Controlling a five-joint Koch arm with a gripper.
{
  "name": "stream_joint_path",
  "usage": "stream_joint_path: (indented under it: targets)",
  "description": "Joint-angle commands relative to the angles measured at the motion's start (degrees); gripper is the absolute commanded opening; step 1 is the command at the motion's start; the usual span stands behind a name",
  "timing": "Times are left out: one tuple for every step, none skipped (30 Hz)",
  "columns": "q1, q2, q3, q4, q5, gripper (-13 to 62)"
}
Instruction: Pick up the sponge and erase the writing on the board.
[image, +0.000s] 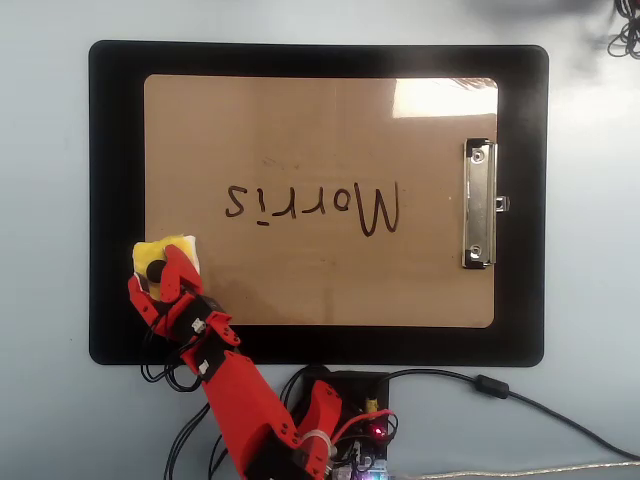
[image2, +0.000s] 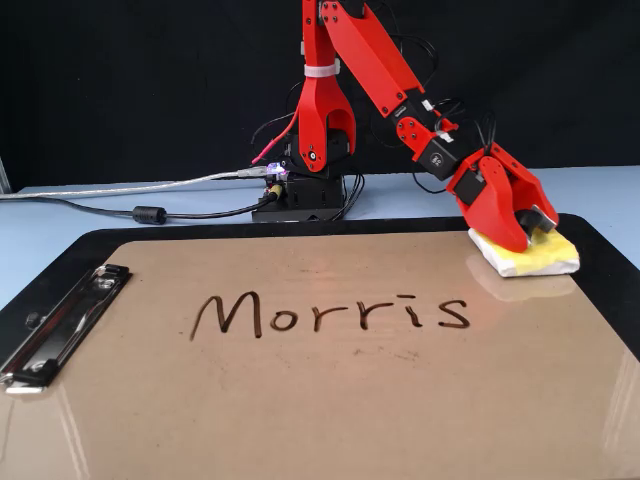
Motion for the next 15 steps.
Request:
stream_joint_path:
  targets:
    - [-0.7,-0.1,-1.4,-3.3,-0.2,29.3]
    - [-0.7,-0.4,-1.5,-3.3,-0.2,27.8]
    - [-0.6,-0.5,-1.5,-3.3,-0.2,25.1]
    - [-0.5,-0.6,-1.4,-3.3,-0.1,22.6]
    - [-0.4,-0.5,-1.3,-3.3,0.2,19.9]
    - [-0.3,-0.5,-1.2,-3.3,0.6,17.8]
    - [-0.1,-0.4,-1.1,-3.3,1.0,16.9]
    - [-0.1,-0.4,-1.1,-3.4,1.1,16.7]
    - [-0.1,-0.3,-1.1,-3.4,1.1,16.5]
    - [0.0,-0.2,-1.1,-3.4,1.1,16.4]
    - [0.1,-0.1,-1.1,-3.4,1.1,16.3]
    - [0.4,0.0,-1.1,-3.4,1.1,14.9]
    - [0.8,0.2,-1.0,-3.4,1.1,11.0]
    - [1.1,0.3,-1.0,-3.4,1.2,6.9]
    - [1.4,0.3,-1.0,-3.5,1.2,2.3]
